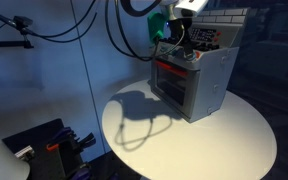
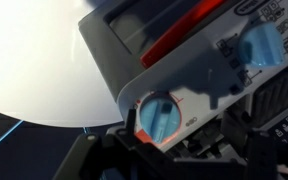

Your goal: Twist the blue knob furthest to the right

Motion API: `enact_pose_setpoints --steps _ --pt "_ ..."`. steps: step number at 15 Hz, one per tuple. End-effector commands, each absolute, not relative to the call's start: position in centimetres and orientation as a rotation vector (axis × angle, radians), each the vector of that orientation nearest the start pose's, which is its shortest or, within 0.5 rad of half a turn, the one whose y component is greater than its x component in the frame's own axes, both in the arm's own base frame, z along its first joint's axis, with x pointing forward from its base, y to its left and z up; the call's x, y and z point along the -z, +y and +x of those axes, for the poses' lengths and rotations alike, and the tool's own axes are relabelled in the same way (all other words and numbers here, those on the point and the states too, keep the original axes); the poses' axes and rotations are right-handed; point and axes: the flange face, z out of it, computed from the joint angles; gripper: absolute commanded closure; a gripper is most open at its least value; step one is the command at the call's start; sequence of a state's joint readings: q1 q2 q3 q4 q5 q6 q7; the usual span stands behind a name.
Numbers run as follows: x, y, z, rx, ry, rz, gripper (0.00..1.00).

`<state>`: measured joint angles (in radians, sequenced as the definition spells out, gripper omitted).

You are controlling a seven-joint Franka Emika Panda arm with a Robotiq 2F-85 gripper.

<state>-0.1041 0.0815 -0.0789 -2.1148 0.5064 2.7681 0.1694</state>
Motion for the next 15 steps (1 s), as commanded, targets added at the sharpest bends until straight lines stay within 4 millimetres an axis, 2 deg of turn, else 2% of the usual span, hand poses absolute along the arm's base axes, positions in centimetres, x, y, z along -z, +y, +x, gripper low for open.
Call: enact_pose_setpoints --steps 1,5,8,9,10,15 --pt "-44.20 -13.26 58.96 0.814 1.011 -2.517 0.18" --pt "-44.17 -13.34 58.94 0.815 1.014 -2.516 0.17" --pt "-44.15 -13.40 58.95 0.814 1.016 -2.515 0.22" --pt "-44.15 -13.44 58.96 0.814 1.017 -2.514 0.27" --pt "-44.14 -13.48 58.97 0.813 1.018 -2.513 0.25" --pt "-44.06 -13.63 59.03 0.812 1.026 -2.507 0.30"
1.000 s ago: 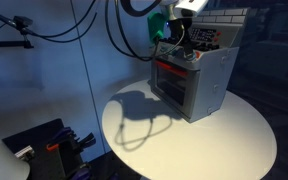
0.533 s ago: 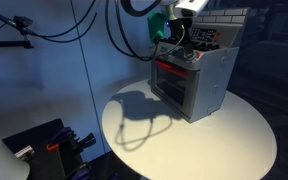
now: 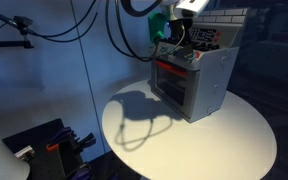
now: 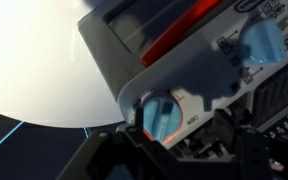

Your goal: Twist the blue knob furthest to the right

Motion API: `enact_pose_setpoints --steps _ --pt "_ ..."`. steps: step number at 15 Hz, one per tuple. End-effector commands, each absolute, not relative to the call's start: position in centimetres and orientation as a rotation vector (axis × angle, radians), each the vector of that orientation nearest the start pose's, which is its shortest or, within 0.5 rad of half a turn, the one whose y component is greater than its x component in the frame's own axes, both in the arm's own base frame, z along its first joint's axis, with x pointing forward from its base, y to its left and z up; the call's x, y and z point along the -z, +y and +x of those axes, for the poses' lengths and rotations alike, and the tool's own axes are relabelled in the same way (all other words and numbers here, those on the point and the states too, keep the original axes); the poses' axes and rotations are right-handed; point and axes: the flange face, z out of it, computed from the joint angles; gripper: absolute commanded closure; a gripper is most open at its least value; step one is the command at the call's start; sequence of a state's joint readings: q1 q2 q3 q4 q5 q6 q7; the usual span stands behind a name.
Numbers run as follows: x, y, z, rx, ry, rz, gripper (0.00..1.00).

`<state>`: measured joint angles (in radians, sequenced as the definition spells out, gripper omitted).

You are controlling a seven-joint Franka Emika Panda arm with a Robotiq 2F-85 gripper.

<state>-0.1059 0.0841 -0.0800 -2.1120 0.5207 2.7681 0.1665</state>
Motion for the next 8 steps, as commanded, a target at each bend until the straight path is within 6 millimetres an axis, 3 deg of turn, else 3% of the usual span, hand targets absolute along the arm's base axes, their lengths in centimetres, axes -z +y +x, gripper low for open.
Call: enact_pose_setpoints --steps 1,7,8 --pt "-44.04 -13.65 59.05 0.812 1.027 -2.507 0.30" --pt "-43.93 -13.82 59.07 0.810 1.030 -2.507 0.41" --pt "-43.94 -13.83 59.05 0.810 1.030 -2.507 0.48"
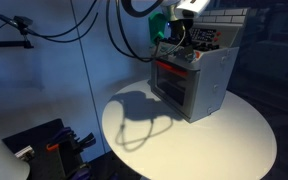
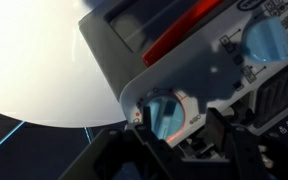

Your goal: Twist the blue knob furthest to the right

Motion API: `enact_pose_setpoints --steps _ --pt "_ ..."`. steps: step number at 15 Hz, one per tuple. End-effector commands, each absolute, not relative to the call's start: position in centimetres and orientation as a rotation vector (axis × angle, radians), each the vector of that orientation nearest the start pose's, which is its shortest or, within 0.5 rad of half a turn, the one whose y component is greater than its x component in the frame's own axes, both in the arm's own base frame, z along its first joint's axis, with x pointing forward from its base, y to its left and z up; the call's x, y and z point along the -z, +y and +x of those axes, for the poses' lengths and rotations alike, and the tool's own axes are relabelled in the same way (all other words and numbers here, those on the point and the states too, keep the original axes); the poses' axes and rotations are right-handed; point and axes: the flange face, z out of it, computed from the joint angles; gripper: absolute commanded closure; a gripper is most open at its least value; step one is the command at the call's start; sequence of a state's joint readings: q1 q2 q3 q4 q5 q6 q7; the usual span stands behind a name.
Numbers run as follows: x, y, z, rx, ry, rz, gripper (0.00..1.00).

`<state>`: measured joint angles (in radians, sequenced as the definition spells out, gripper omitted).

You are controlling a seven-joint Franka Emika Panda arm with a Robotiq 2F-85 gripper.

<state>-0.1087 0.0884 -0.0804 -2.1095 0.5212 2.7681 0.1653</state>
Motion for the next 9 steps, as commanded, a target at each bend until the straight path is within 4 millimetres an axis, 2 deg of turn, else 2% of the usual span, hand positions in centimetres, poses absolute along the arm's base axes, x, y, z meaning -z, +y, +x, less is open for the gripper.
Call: enact_pose_setpoints --steps 1,4,5,9 --pt "-43.93 -13.84 59.05 0.810 1.030 -2.507 0.47" --pt "-43.91 -13.87 59.06 0.810 1.030 -2.508 0.57" --pt "-43.90 -13.88 59.06 0.810 1.031 -2.507 0.65" --pt "-43.85 -14.25 58.98 0.810 1.039 -2.505 0.72"
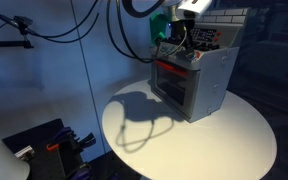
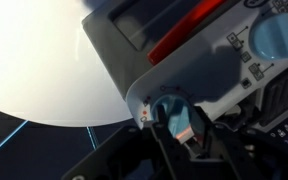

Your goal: Twist the blue knob furthest to the right

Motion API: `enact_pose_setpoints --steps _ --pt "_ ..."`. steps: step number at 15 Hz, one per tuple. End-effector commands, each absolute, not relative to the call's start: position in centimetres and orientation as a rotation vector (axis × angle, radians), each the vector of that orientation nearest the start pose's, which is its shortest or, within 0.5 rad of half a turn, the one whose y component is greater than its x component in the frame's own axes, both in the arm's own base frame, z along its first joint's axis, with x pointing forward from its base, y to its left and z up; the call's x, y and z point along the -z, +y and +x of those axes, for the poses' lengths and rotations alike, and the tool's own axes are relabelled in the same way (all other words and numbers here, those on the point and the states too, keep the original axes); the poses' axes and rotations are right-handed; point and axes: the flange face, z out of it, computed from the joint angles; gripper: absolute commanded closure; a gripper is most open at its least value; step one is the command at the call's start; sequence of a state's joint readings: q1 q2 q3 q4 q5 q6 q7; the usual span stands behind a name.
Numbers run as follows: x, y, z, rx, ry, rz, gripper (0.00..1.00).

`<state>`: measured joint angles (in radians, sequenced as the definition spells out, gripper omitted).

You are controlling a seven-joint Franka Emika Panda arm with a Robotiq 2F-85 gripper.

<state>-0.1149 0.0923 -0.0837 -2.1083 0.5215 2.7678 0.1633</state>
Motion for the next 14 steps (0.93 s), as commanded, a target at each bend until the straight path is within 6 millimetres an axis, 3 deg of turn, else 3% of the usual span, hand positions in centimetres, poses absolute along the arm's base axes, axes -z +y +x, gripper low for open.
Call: enact_pose_setpoints --steps 1,2,4,6,8,14 --pt "-43.80 -14.31 58.95 0.809 1.042 -2.505 0.77" --pt "-43.80 -14.46 58.92 0.809 1.044 -2.504 0.75" --pt "-43.77 -14.44 58.92 0.808 1.045 -2.503 0.81" --pt "-43.76 -14.50 58.84 0.808 1.049 -2.503 0.93" --pt "-43.94 -14.43 58.79 0.812 1.048 -2.504 0.96" --pt "-43.98 -14.43 58.66 0.814 1.056 -2.521 0.94"
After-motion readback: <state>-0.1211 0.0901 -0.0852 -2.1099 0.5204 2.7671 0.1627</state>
